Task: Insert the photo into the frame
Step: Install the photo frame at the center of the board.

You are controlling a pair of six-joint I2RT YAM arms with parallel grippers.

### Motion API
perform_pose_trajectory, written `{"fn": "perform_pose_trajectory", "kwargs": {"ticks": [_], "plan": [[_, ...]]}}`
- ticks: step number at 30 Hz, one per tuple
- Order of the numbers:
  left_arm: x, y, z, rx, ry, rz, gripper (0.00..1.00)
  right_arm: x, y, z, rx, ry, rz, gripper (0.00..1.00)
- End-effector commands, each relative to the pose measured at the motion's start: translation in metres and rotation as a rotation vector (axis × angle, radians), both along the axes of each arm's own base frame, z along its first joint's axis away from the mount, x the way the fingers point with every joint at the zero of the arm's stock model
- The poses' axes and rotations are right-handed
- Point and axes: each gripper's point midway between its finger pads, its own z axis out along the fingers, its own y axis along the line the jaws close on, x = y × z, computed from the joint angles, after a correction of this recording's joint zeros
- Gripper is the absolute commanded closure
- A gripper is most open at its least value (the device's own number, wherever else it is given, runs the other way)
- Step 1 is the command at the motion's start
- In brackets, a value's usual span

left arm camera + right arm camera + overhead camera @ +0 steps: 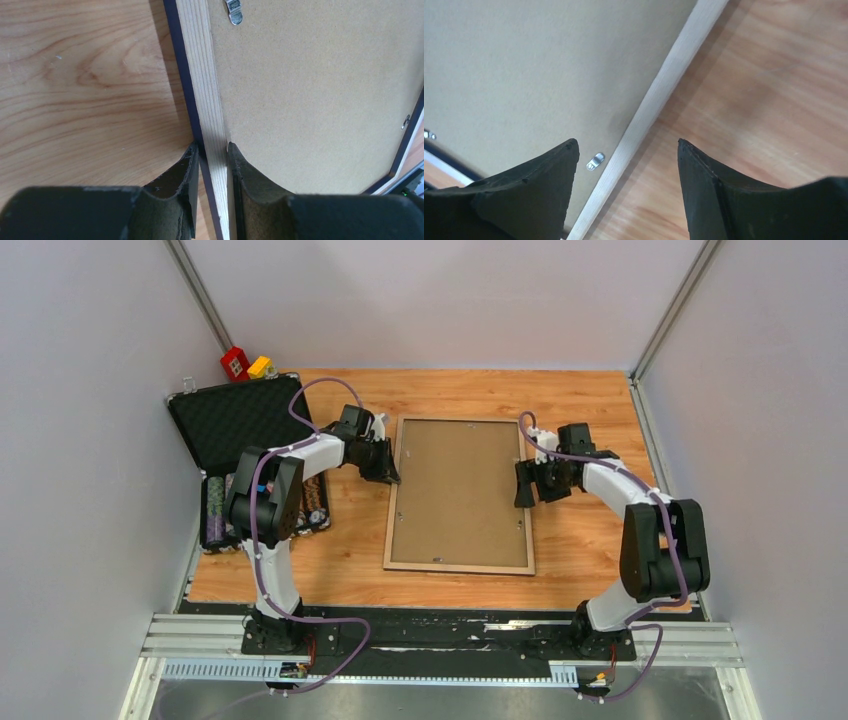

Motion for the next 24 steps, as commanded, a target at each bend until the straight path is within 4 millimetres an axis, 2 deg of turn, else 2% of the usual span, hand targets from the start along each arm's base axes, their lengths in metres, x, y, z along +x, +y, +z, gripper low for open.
{"fn": "perform_pose_trajectory", "kwargs": {"ticks": [1,6,14,24], "plan": [[-0.011,-0.012,-0.004,-0.057,0.029,-0.053,1.0,-0.019,0.014,0.005,0.041,0.005,0.057,0.29],[-0.01,-0.012,-0.005,-0.052,0.018,-0.055,1.0,-0.031,0.022,-0.003,0.055,0.036,0.066,0.32],[-0.008,-0.009,-0.002,-0.038,0.001,-0.05,1.0,-0.038,0.019,-0.015,0.0,0.053,0.07,0.36],[-0.008,-0.009,-0.003,-0.039,0.008,-0.049,1.0,-0.037,0.011,-0.02,-0.075,0.025,0.061,0.41]]}}
